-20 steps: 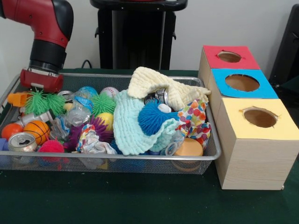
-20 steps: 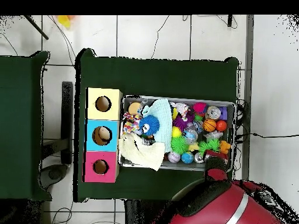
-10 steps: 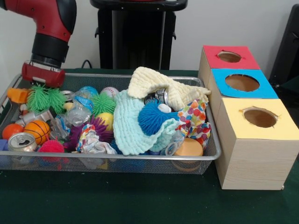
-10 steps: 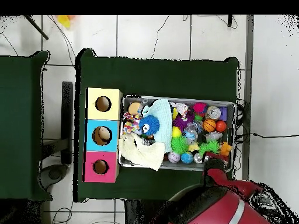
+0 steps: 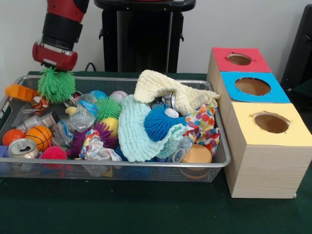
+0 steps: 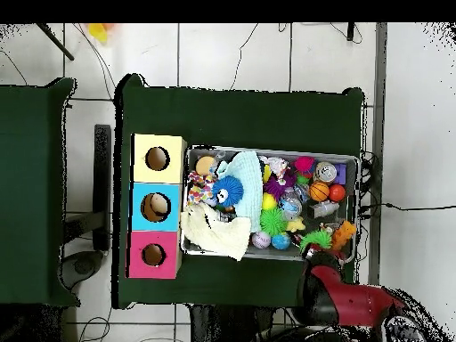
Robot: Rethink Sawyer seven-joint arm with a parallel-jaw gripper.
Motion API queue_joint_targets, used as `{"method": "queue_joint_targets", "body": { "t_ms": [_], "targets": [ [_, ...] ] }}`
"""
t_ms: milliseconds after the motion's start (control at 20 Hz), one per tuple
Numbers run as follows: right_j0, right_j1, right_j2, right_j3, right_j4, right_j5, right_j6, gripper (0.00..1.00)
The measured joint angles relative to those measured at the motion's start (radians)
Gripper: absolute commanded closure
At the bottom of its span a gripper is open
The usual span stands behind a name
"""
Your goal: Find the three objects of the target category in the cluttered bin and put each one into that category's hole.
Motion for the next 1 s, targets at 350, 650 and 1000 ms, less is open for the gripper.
{"method": "queue_joint_targets", "body": {
  "t_ms": [350, 650, 1000],
  "targets": [
    [0.071, -0.126, 0.019, 0.114, 0.069, 0.164, 0.000, 1.00],
    [0.158, -0.197, 0.035, 0.180, 0.151, 0.237, 0.000, 1.00],
    [0.217, -0.258, 0.065, 0.214, 0.221, 0.269, 0.000, 1.00]
  ]
}}
